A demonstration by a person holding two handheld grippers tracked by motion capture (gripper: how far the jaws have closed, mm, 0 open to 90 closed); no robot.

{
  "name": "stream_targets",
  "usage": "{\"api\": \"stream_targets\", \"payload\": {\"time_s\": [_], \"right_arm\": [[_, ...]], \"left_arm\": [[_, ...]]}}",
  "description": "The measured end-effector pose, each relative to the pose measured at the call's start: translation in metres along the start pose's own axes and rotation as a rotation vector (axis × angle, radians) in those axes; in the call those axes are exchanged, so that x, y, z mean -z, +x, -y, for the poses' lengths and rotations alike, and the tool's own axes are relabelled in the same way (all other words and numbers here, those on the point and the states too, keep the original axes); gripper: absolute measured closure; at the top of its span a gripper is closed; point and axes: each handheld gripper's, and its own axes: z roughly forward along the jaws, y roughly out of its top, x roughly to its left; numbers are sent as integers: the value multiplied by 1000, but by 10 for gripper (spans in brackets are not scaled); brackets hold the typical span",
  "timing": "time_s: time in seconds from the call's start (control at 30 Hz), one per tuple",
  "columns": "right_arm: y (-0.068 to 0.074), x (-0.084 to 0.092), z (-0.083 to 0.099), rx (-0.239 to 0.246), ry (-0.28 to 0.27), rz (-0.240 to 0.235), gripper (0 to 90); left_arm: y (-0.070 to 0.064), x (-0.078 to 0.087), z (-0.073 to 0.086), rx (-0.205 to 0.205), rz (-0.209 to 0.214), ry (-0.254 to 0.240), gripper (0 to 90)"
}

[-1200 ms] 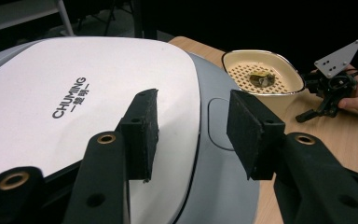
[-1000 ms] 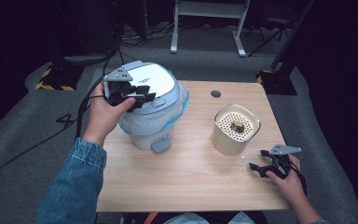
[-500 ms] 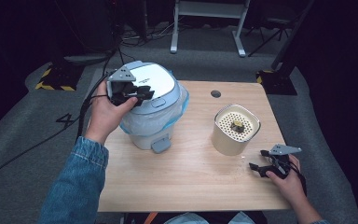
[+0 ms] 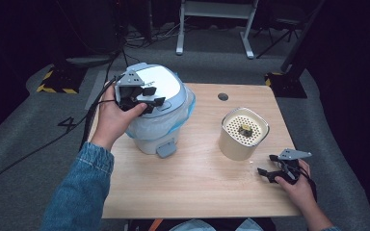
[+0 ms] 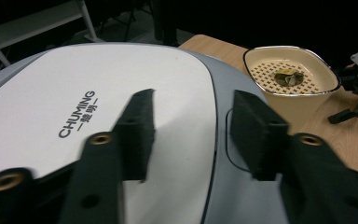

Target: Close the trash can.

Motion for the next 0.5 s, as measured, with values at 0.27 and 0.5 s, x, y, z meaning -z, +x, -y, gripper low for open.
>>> {"api": "stream_targets", "payload": {"time_s": [0.27, 0.5], "right_arm": [[0, 0, 0, 0, 0, 0, 157], [0, 0, 0, 0, 0, 0, 157]], "left_arm": [[-1, 20, -2, 6, -7, -57, 341], [-11, 44, 2, -19, 1, -68, 306]]}}
